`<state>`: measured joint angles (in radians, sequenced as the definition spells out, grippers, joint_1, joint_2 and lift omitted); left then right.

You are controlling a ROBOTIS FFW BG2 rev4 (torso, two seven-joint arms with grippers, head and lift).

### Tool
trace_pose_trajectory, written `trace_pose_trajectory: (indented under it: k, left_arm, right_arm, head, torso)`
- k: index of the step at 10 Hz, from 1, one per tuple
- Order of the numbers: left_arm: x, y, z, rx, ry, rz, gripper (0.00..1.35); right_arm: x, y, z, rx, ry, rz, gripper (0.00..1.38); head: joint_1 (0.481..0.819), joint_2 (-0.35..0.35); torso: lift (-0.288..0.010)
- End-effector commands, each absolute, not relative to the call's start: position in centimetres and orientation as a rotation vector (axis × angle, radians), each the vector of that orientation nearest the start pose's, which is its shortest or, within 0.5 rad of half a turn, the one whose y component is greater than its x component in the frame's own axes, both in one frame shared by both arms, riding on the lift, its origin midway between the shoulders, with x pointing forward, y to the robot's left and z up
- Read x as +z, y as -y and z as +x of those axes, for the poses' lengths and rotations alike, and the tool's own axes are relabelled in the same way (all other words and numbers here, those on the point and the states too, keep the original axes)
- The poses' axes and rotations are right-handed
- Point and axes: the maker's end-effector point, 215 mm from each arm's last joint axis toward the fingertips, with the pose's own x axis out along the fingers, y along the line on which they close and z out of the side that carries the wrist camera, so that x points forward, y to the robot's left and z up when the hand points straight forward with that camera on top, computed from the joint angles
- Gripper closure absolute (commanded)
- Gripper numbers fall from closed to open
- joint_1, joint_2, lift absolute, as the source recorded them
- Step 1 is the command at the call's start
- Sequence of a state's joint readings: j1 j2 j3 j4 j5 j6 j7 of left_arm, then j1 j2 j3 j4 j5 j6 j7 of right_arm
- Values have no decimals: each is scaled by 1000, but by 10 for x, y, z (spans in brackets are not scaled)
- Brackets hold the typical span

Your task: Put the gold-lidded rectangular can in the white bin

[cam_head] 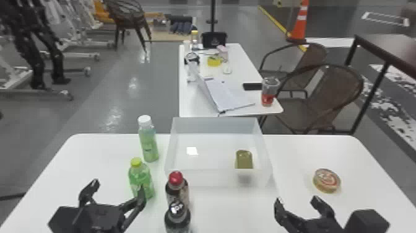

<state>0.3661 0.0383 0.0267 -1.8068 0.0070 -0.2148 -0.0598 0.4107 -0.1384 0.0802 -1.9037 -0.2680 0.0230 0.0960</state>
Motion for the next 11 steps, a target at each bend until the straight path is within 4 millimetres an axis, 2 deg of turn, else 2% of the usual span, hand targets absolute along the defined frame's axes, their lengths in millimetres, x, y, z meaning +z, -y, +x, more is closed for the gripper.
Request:
trace_pose_trajectory:
  k: [1, 11]
  left_arm:
    - [-343, -237, 478, -43, 82, 40, 142]
    - [-345, -235, 477, -43, 75, 35, 142]
  right_arm:
    - [-387, 183, 455, 200, -124, 175, 226]
    - [-388, 183, 450, 177, -123, 192, 226]
  head:
    - [549, 0]
    - [549, 0]
  torso:
    - [-100]
    - [-100]
